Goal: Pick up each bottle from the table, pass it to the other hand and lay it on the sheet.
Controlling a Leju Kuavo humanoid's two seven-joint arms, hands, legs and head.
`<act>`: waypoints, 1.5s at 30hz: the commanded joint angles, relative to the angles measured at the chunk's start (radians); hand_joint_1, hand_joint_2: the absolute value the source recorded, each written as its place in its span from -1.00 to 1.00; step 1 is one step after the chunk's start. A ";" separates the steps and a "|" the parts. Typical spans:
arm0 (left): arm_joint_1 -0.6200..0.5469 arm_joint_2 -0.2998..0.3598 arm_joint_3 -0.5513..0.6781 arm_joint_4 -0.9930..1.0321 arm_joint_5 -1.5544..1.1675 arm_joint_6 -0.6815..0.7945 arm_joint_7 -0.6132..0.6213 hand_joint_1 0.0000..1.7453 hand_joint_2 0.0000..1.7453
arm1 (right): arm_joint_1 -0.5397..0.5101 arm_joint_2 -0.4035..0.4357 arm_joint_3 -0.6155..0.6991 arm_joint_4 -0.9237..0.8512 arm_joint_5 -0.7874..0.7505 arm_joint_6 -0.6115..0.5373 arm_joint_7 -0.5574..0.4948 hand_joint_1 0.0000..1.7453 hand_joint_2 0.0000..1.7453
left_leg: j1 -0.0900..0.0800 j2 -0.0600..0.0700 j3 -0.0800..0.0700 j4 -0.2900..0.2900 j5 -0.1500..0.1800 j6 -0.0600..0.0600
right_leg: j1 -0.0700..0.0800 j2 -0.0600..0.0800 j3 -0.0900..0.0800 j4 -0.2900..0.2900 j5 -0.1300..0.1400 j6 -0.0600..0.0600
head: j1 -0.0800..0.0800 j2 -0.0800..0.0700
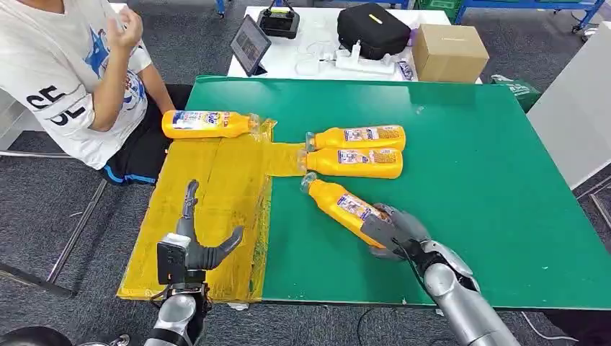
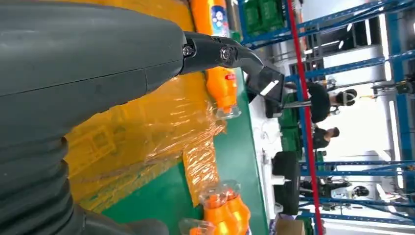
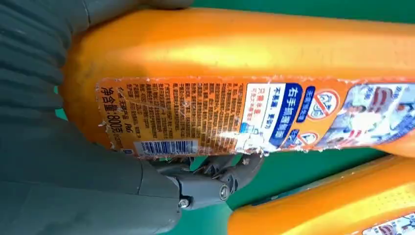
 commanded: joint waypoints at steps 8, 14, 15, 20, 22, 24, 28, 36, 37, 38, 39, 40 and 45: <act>-0.023 -0.001 0.006 0.073 0.050 -0.028 0.018 -1.00 1.00 | 0.110 0.077 -0.047 -0.043 0.036 -0.166 -0.045 1.00 1.00 | 0.002 -0.003 0.002 -0.002 0.000 -0.002 | 0.002 -0.005 0.005 -0.003 0.000 -0.002 | 0.001 0.000; 0.009 -0.009 0.000 0.018 0.084 -0.063 0.040 -1.00 1.00 | 0.125 0.182 -0.113 -0.212 0.144 -0.403 -0.148 1.00 1.00 | 0.001 0.002 -0.001 0.000 -0.001 -0.001 | 0.001 0.002 0.000 0.001 0.000 -0.002 | 0.000 0.000; 0.011 -0.013 -0.001 0.017 0.105 -0.079 0.048 -1.00 1.00 | 0.130 0.211 -0.138 -0.241 0.159 -0.528 -0.231 1.00 1.00 | 0.001 0.004 -0.002 0.001 -0.001 -0.002 | 0.002 0.003 -0.001 0.001 0.000 -0.003 | 0.000 0.000; 0.016 -0.011 -0.062 0.025 0.170 -0.132 0.079 -1.00 1.00 | 0.180 0.313 -0.212 -0.442 0.064 -0.800 -0.438 1.00 1.00 | 0.000 -0.001 -0.006 0.001 0.000 -0.001 | 0.000 -0.001 -0.005 0.002 -0.001 -0.001 | 0.000 0.000; 0.012 -0.007 -0.084 0.025 0.215 -0.165 0.097 -1.00 1.00 | 0.212 0.352 -0.260 -0.507 0.066 -0.805 -0.504 1.00 1.00 | 0.001 -0.002 -0.006 0.001 0.000 -0.001 | 0.001 -0.002 -0.005 0.002 -0.001 -0.002 | 0.000 0.000; 0.010 -0.010 -0.089 0.024 0.234 -0.178 0.105 -1.00 1.00 | 0.219 0.355 -0.263 -0.509 0.066 -0.805 -0.512 1.00 1.00 | 0.001 -0.001 -0.006 0.001 -0.001 -0.002 | 0.001 -0.002 -0.004 0.002 -0.002 -0.002 | 0.000 0.000; 0.007 -0.001 -0.102 0.025 0.256 -0.191 0.117 -1.00 1.00 | 0.227 0.378 -0.293 -0.511 0.065 -0.805 -0.565 1.00 1.00 | 0.001 0.000 -0.008 0.000 0.000 -0.001 | 0.001 -0.001 -0.006 0.001 -0.001 -0.002 | 0.000 0.000; 0.006 0.024 -0.177 -0.016 0.402 -0.375 0.178 -1.00 1.00 | 0.278 0.389 -0.207 -0.421 0.026 -0.799 -0.617 1.00 1.00 | 0.002 0.000 -0.006 -0.001 -0.001 -0.002 | 0.002 0.000 -0.005 0.000 -0.001 -0.002 | 0.000 0.000; 0.012 0.031 -0.177 -0.024 0.433 -0.405 0.184 -1.00 1.00 | 0.281 0.394 -0.193 -0.384 0.024 -0.799 -0.623 1.00 1.00 | 0.002 0.000 -0.007 -0.001 -0.001 -0.001 | 0.002 0.000 -0.005 -0.001 0.000 -0.002 | 0.000 0.000; 0.020 0.035 -0.183 -0.032 0.486 -0.456 0.193 -1.00 1.00 | 0.283 0.400 -0.171 -0.336 0.000 -0.791 -0.631 1.00 1.00 | 0.001 0.000 -0.007 -0.001 0.000 -0.001 | 0.001 0.000 -0.005 -0.001 0.000 -0.002 | 0.000 0.000; 0.023 0.040 -0.185 -0.036 0.489 -0.458 0.193 -1.00 1.00 | 0.285 0.403 -0.165 -0.318 -0.009 -0.800 -0.644 1.00 1.00 | 0.002 0.001 -0.005 -0.002 -0.001 -0.002 | 0.002 0.001 -0.003 -0.002 0.000 -0.002 | 0.000 0.000; 0.023 0.040 -0.185 -0.036 0.489 -0.458 0.193 -1.00 1.00 | 0.285 0.403 -0.165 -0.318 -0.009 -0.800 -0.644 1.00 1.00 | 0.002 0.002 -0.005 -0.002 -0.001 -0.001 | 0.002 0.002 -0.004 -0.002 0.000 -0.002 | 0.000 0.000; 0.023 0.041 -0.186 -0.036 0.490 -0.457 0.193 -1.00 1.00 | 0.279 0.398 -0.162 -0.313 -0.014 -0.805 -0.644 1.00 1.00 | 0.001 0.000 -0.009 -0.001 0.000 -0.001 | 0.001 0.000 -0.008 0.000 0.000 -0.001 | 0.000 0.000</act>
